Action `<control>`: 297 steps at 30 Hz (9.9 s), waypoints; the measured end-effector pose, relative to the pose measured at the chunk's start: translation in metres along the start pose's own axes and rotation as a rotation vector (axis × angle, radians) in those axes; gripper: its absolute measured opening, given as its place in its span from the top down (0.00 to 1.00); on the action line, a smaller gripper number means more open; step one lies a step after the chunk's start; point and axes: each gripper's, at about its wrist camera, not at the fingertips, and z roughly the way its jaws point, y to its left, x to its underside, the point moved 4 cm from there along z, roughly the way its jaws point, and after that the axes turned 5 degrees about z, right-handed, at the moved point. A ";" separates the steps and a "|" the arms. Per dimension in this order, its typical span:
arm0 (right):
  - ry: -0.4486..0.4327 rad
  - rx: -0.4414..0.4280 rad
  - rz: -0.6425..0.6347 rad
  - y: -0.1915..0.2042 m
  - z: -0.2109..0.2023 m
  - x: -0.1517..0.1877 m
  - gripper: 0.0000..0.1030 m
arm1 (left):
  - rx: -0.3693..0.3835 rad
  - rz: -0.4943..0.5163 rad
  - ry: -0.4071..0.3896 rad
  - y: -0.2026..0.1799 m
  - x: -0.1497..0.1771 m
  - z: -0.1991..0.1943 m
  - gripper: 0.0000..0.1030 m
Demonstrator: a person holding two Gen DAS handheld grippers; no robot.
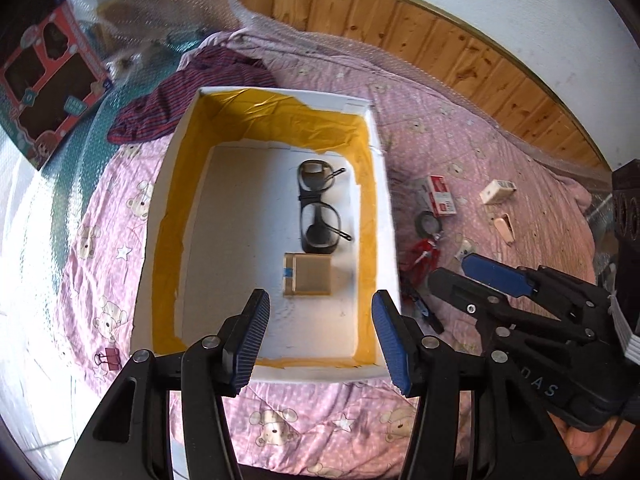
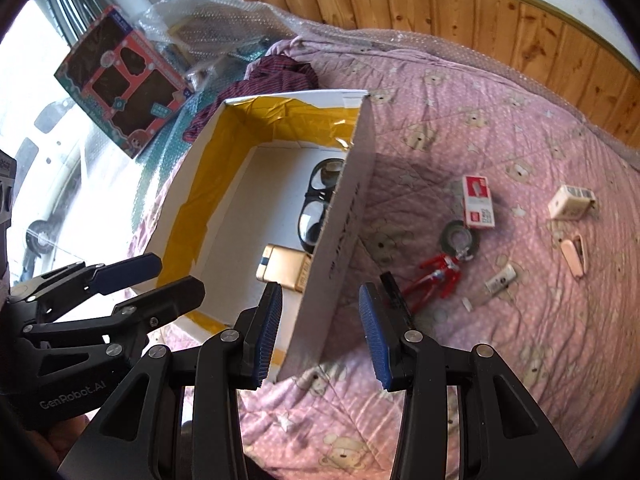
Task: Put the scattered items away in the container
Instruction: 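Withdraw both open tools from the box back toward the scattered items, then grasp the red action figure with the left tool while the right tool grasps the white tube, then lift and carry the red figure and white tube toward the box with both tools, then move both tools over the box interior, holding figure and tube, then open the right tool to drop the white tube into the box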
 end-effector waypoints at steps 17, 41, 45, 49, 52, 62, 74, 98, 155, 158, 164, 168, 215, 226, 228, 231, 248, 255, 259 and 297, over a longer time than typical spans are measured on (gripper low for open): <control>-0.035 0.048 0.191 -0.073 -0.039 0.062 0.58 | 0.070 0.170 0.013 -0.085 0.014 0.001 0.47; 0.012 0.021 0.463 -0.161 -0.025 0.091 0.58 | 0.125 0.255 0.104 -0.138 0.010 0.053 0.47; 0.016 0.019 0.471 -0.167 -0.019 0.083 0.58 | 0.130 0.260 0.125 -0.143 0.001 0.069 0.47; 0.018 0.021 0.491 -0.183 -0.012 0.071 0.59 | 0.135 0.265 0.145 -0.150 -0.009 0.085 0.47; 0.007 0.034 0.517 -0.204 -0.008 0.058 0.59 | 0.134 0.262 0.154 -0.153 -0.018 0.096 0.47; 0.011 0.037 0.586 -0.273 0.013 0.020 0.59 | 0.134 0.214 0.240 -0.157 -0.042 0.147 0.47; 0.204 -0.011 0.545 -0.237 0.100 -0.002 0.59 | 0.079 0.151 0.357 -0.139 -0.041 0.208 0.47; 0.207 0.045 0.570 -0.252 0.113 0.008 0.89 | 0.139 0.173 0.357 -0.143 -0.047 0.239 0.82; -0.004 0.059 0.436 -0.168 -0.013 0.044 0.89 | 0.250 0.167 -0.062 -0.150 -0.050 0.040 0.82; -0.003 0.065 0.421 -0.162 -0.016 0.047 0.89 | 0.240 0.176 -0.073 -0.148 -0.046 0.034 0.82; 0.002 0.071 0.379 -0.146 -0.021 0.051 0.89 | 0.236 0.184 -0.093 -0.143 -0.037 0.023 0.82; 0.003 0.074 0.343 -0.134 -0.022 0.053 0.89 | 0.229 0.178 -0.107 -0.137 -0.033 0.016 0.82; -0.029 -0.059 -0.042 0.016 -0.039 0.032 0.89 | 0.155 -0.085 -0.165 -0.003 0.018 -0.021 0.82; -0.016 -0.088 -0.124 0.045 -0.030 0.021 0.89 | 0.129 -0.149 -0.179 0.028 0.019 -0.024 0.82; -0.009 -0.093 -0.137 0.050 -0.027 0.019 0.89 | 0.127 -0.157 -0.182 0.031 0.019 -0.025 0.82; -0.002 -0.099 -0.155 0.057 -0.024 0.015 0.89 | 0.123 -0.171 -0.187 0.038 0.018 -0.025 0.82; 0.038 -0.141 -0.183 0.089 0.002 -0.010 0.89 | 0.085 -0.220 -0.161 0.069 0.009 -0.014 0.82; 0.047 -0.142 -0.176 0.091 0.014 -0.022 0.88 | 0.072 -0.215 -0.130 0.077 0.002 -0.002 0.82; 0.053 -0.137 -0.168 0.091 0.020 -0.030 0.88 | 0.072 -0.209 -0.119 0.077 -0.005 0.005 0.82; 0.191 -0.129 -0.090 0.067 0.110 -0.101 0.88 | 0.068 -0.257 0.055 0.100 -0.049 0.098 0.82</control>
